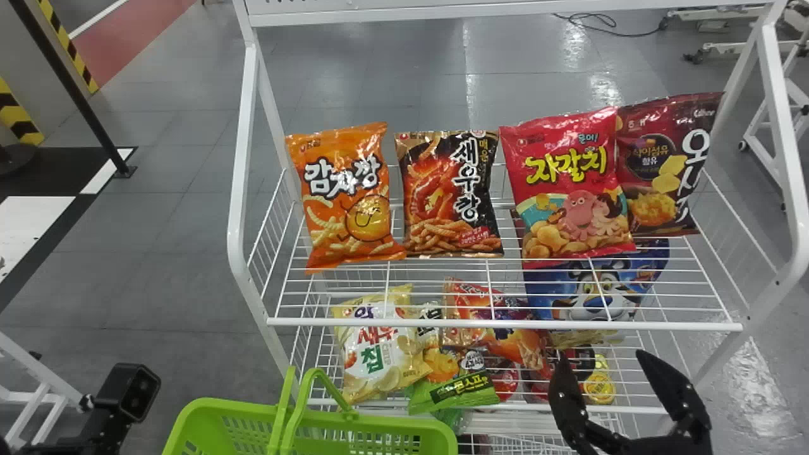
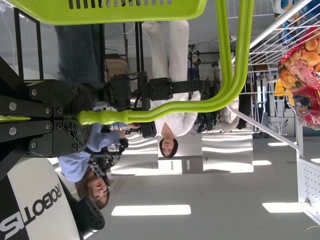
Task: Hold basket handle with left hand then pick spicy shrimp crackers with right hand and place into basket
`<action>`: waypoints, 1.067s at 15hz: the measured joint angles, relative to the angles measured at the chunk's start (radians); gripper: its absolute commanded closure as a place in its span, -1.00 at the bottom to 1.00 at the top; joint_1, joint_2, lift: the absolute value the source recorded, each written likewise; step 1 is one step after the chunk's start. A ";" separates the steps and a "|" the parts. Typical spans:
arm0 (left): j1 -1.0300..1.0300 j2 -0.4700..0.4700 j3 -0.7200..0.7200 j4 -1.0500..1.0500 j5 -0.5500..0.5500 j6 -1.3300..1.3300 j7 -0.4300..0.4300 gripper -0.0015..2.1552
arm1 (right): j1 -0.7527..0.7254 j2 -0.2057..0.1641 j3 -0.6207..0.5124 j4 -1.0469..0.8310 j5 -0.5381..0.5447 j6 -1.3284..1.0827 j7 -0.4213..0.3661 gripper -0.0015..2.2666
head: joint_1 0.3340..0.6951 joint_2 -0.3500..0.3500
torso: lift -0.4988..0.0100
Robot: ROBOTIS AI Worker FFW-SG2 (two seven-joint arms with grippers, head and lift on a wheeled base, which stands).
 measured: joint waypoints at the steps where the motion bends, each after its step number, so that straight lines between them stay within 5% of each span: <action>1: 0.000 0.000 -0.001 -0.001 0.000 0.000 0.000 0.98 | 0.000 0.000 0.000 0.000 -0.002 0.000 0.000 -0.92 | 1.00 0.28 | 0.93; 16: -0.002 -0.003 -0.017 -0.011 0.000 0.000 0.002 0.98 | -0.090 0.019 0.029 -0.009 -0.009 0.137 -0.003 -0.96 | 1.00 0.33 | 0.93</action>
